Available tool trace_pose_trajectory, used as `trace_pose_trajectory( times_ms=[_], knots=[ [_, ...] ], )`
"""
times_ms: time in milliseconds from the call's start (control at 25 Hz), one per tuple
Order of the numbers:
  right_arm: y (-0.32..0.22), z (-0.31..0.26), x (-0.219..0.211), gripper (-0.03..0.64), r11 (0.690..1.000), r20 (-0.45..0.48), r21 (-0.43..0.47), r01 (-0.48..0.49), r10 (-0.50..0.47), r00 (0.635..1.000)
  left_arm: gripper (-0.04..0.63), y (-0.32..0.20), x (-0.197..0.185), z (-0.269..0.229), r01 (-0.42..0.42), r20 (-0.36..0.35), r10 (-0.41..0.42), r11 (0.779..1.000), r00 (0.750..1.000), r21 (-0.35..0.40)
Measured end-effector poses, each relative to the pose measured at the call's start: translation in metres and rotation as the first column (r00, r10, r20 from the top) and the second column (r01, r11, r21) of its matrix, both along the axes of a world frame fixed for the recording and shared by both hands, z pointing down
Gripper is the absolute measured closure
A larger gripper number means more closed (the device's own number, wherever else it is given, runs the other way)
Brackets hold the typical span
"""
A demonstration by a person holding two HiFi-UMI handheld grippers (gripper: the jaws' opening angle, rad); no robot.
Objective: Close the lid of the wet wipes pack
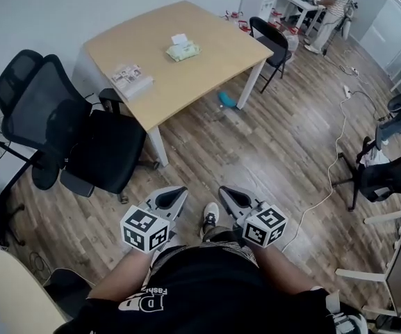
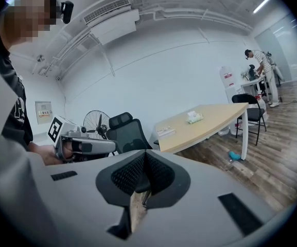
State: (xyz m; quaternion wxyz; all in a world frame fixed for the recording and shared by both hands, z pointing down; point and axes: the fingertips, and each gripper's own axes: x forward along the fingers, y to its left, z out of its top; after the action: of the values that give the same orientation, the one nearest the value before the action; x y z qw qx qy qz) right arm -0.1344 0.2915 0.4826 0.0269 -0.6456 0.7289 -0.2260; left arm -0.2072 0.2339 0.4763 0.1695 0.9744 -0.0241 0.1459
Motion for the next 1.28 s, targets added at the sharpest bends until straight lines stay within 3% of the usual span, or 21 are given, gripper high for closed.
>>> trace_pose_trajectory(
  times_ms=[240,840,1280],
  knots=[
    [-0.039,-0.012,0.057,0.612,1.0,-0.002,0.01,0.023,-0.023,1.0,0.577,-0.052,0.058,-0.017,0.051,-0.024,-0.052,0.998,0.998,-0.036],
    [-0.1,-0.022,0.18,0.612,0.994,0.006,0.039,0.103,-0.103,0.995,0.577,-0.097,0.185,-0.031,0.076,-0.008,-0.075,0.997,0.997,0.034],
    [-0.117,-0.017,0.219,0.612,0.992,0.032,0.034,0.123,-0.124,0.992,0.577,-0.116,0.214,-0.025,0.113,0.03,-0.113,0.993,0.993,0.014]
  ],
)
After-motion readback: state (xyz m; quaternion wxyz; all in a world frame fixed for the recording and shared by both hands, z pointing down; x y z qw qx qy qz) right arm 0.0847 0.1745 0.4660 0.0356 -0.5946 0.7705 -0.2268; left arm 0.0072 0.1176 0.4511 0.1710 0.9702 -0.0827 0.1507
